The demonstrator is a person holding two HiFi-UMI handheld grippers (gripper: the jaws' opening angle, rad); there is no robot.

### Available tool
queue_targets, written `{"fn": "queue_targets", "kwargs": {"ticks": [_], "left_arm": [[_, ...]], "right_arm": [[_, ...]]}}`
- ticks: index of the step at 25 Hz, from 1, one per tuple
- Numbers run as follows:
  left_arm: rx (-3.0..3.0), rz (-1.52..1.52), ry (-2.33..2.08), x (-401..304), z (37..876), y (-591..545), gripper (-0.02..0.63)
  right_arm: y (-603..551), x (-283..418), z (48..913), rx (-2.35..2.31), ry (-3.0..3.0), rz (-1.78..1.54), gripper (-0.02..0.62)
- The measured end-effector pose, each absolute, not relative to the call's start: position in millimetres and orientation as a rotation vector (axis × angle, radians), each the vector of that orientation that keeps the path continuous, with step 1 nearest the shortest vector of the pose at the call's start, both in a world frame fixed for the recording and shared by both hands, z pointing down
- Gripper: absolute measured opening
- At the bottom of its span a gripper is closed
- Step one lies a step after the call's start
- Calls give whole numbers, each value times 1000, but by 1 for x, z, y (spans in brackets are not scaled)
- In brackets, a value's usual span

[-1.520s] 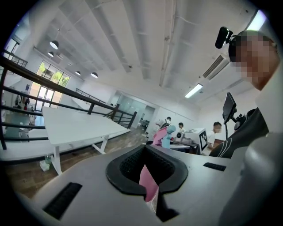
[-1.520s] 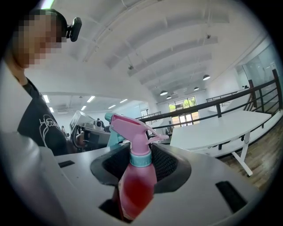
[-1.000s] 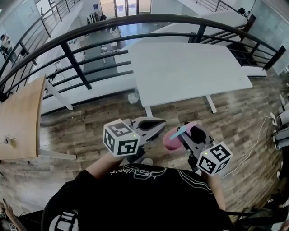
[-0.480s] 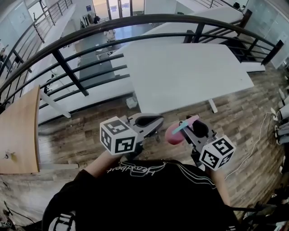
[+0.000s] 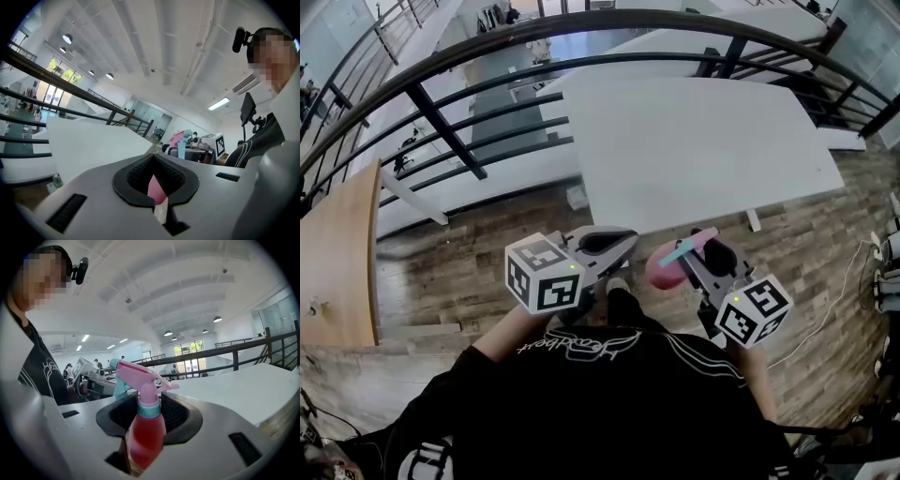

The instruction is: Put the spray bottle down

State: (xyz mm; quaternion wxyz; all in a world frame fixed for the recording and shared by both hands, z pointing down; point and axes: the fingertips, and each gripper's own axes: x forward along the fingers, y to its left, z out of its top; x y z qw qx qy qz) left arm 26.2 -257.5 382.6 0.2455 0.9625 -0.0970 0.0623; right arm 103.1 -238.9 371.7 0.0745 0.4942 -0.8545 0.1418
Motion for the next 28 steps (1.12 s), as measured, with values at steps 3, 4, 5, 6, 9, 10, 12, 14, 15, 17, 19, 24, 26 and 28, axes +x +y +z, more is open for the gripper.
{"fn": "queue_targets", "kwargs": {"ticks": [3, 4, 5, 6, 9, 10, 12, 14, 15, 17, 19, 24, 26, 28], "left_arm": [[2600, 189, -293, 41, 391, -277, 8], [2589, 198, -300, 45, 394, -288, 8], [2578, 207, -307, 48, 397, -302, 8], [2570, 216, -314, 51, 399, -318, 8], [2546, 233, -341, 64, 405, -360, 8], [2542, 235, -347, 69, 407, -368, 8], [2543, 236, -353, 78, 411, -378, 8], [2542, 241, -358, 86, 415, -388, 8], [2539, 243, -362, 89, 417, -396, 8], [2525, 242, -377, 94, 421, -414, 8], [2506, 232, -396, 96, 424, -431, 8], [2494, 215, -429, 94, 430, -466, 8], [2488, 213, -443, 92, 434, -479, 8], [2479, 213, -454, 91, 437, -490, 8]], "right_arm": [[-263, 119, 373, 1471, -2592, 437, 152], [-275, 123, 373, 1467, -2599, 442, 152], [-290, 127, 375, 1461, -2604, 452, 152], [-306, 130, 378, 1453, -2606, 467, 152], [-350, 142, 392, 1418, -2604, 527, 152], [-358, 146, 397, 1406, -2606, 537, 152], [-371, 154, 405, 1389, -2612, 535, 152], [-385, 160, 411, 1378, -2612, 528, 152], [-394, 163, 414, 1373, -2611, 532, 152], [-415, 168, 419, 1365, -2610, 545, 152], [-434, 174, 424, 1364, -2595, 545, 152], [-475, 183, 437, 1367, -2553, 491, 152], [-491, 184, 444, 1360, -2538, 467, 152], [-508, 185, 449, 1354, -2526, 442, 152]]}}
